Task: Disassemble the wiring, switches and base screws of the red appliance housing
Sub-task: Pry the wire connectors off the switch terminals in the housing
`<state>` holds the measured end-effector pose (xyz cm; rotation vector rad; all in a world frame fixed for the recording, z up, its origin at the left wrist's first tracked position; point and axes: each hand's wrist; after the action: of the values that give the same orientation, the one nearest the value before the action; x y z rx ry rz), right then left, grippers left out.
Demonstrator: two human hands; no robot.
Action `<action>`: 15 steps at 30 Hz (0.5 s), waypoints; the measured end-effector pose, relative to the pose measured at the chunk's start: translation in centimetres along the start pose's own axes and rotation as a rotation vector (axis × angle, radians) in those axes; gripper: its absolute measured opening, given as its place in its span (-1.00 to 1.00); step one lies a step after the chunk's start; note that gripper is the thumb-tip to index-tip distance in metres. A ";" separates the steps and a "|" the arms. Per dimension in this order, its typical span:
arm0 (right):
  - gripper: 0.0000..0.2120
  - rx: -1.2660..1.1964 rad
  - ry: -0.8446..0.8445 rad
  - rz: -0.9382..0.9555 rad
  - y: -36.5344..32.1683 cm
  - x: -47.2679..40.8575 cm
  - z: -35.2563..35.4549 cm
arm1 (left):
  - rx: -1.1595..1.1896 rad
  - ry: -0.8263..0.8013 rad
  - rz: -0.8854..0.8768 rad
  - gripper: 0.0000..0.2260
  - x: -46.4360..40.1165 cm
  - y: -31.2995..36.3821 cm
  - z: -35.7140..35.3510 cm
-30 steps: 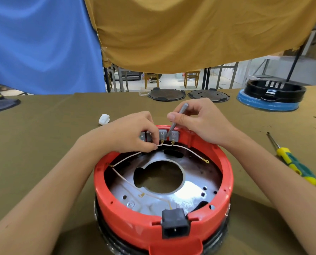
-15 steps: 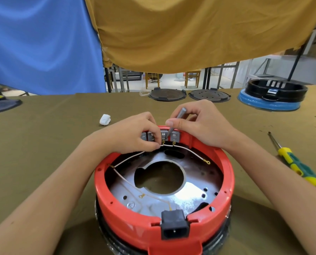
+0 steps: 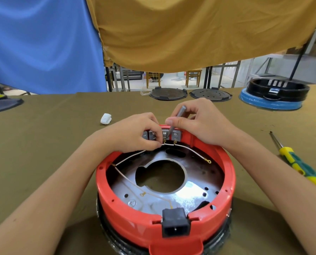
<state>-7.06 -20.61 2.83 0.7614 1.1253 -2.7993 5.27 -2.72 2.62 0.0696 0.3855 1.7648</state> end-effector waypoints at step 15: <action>-0.83 0.080 0.063 0.014 -0.2 0.3 -0.5 | 0.021 0.020 -0.019 -0.93 -0.1 0.0 0.0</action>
<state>-7.15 -20.08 2.53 0.8665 1.0176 -2.8425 5.28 -2.78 2.58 0.0630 0.4185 1.7440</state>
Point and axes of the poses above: each hand's wrist, its own x-axis away from the middle knuckle, its own z-axis out of the back of the hand, y = z × x, and after that the axes turned 5 degrees about -z, right-handed
